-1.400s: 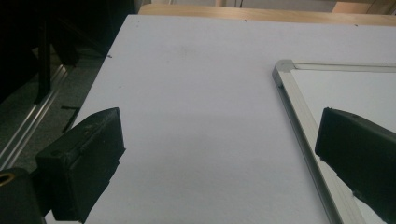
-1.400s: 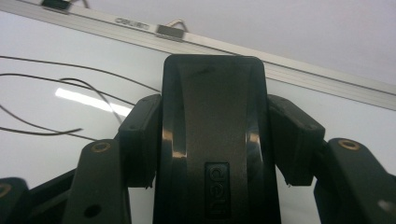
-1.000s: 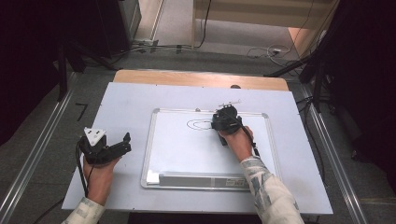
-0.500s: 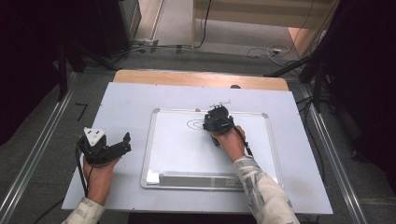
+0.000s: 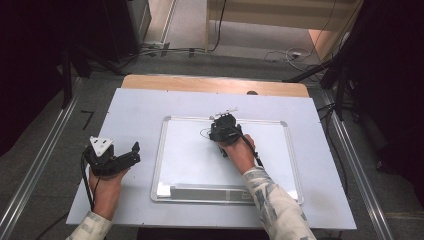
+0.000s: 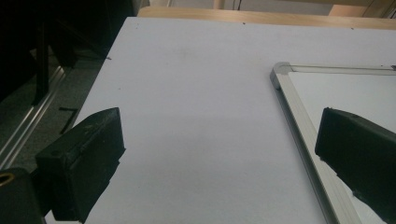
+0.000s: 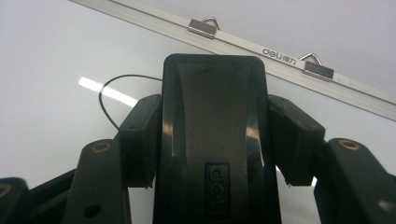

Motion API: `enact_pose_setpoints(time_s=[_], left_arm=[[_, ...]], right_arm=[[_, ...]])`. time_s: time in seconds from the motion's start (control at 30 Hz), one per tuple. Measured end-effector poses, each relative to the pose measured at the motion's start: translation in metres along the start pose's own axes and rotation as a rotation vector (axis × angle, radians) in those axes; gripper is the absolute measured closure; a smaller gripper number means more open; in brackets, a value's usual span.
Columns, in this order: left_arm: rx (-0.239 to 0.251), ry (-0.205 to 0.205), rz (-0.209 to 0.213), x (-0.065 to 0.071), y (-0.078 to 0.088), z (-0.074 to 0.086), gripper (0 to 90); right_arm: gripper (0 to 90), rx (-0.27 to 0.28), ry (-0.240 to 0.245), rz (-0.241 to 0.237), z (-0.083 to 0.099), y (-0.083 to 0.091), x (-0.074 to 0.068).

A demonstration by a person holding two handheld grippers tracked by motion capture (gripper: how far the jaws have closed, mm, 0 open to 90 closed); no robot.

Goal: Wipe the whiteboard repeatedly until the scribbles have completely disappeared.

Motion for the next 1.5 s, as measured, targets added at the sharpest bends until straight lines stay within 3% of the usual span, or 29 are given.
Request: enact_pose_setpoints(time_s=[1.07,1.33,1.5], left_arm=[[0.002,-0.003,0.011,0.0,0.0,-0.001,1.6],[0.002,0.001,0.005,-0.003,0.001,0.0,1.6],[0.004,0.002,0.002,-0.004,0.002,0.0,1.6]], right_arm=[[38.7,0.01,0.061,-0.045,-0.022,-0.007,-0.041],[38.7,0.003,0.049,-0.052,-0.021,-0.006,-0.036],[38.7,-0.007,0.039,-0.041,-0.017,-0.005,-0.025]])
Point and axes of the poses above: each handheld gripper's, and its own axes: y roughly backward along the jaws, z roughly out of its underside, x roughly to its right, the point moved 3 cm from there along -y, roughly forward along the jaws, and after that the axes turned 12 degrees about y, right-handed, at the moved point
